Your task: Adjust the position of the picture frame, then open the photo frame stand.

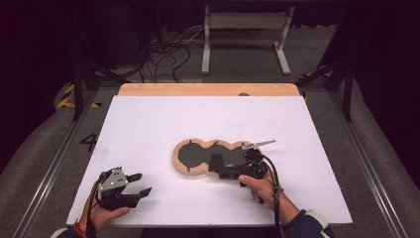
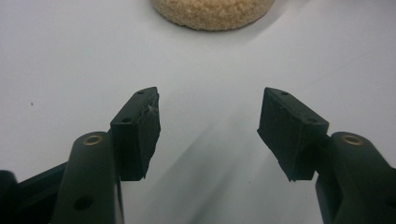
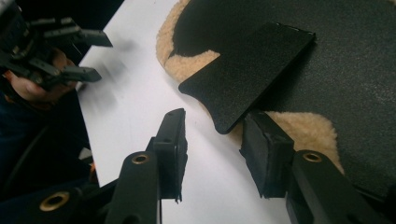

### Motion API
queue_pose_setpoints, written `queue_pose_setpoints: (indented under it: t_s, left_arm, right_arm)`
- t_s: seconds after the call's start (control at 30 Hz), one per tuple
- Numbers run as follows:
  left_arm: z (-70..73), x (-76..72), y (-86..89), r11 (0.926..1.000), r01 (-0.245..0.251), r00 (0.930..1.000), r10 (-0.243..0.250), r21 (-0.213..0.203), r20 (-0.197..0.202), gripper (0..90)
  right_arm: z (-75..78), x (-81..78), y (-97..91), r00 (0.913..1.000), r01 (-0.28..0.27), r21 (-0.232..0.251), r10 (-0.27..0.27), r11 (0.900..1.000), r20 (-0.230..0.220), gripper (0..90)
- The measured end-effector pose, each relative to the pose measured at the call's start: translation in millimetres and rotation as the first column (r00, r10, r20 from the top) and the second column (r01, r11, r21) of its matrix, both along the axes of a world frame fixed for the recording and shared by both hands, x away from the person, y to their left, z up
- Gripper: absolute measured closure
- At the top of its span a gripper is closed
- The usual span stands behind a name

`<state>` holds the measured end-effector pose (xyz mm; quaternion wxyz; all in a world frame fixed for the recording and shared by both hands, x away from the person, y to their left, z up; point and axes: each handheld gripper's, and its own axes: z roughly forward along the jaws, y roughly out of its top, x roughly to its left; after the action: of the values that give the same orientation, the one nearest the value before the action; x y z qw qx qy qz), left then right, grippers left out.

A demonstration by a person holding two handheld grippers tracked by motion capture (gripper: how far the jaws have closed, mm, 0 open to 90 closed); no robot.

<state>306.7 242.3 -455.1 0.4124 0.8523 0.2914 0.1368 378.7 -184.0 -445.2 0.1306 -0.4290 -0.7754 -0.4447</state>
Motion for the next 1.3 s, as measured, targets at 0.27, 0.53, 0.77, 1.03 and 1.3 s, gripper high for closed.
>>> queue_pose_setpoints:
  t_s: [0.27,0.53,0.77,1.03,1.3]
  left_arm:
    - [-0.2,0.4,-0.9,1.0,0.004,1.0,-0.004,0.008,0.004,38.8]
    - [-1.0,0.4,-1.9,0.9999,0.012,0.9999,-0.012,0.003,-0.003,38.0]
    - [-2.2,1.7,-4.5,0.9999,0.011,0.9999,-0.011,0.014,-0.009,36.2]
    - [-1.3,8.1,-13.0,1.0,-0.008,0.9998,0.008,0.001,-0.017,31.2]
    - [3.4,45.8,-30.6,0.9965,-0.007,0.9976,0.001,-0.083,-0.069,23.6]
  right_arm:
    - [-3.1,5.3,-3.6,0.9946,0.051,0.067,-0.045,0.9965,-0.093,62.1]
    - [-4.8,12.7,-0.2,0.9835,0.122,0.109,-0.105,0.9866,-0.148,62.1]
    - [-9.4,14.6,-1.2,0.9732,0.164,0.153,-0.134,0.9745,-0.187,59.6]
    - [-12.1,15.4,-1.2,0.9658,0.192,0.171,-0.155,0.9665,-0.208,59.2]
    - [-14.0,16.3,-2.4,0.9526,0.227,0.185,-0.178,0.9563,-0.247,61.7]
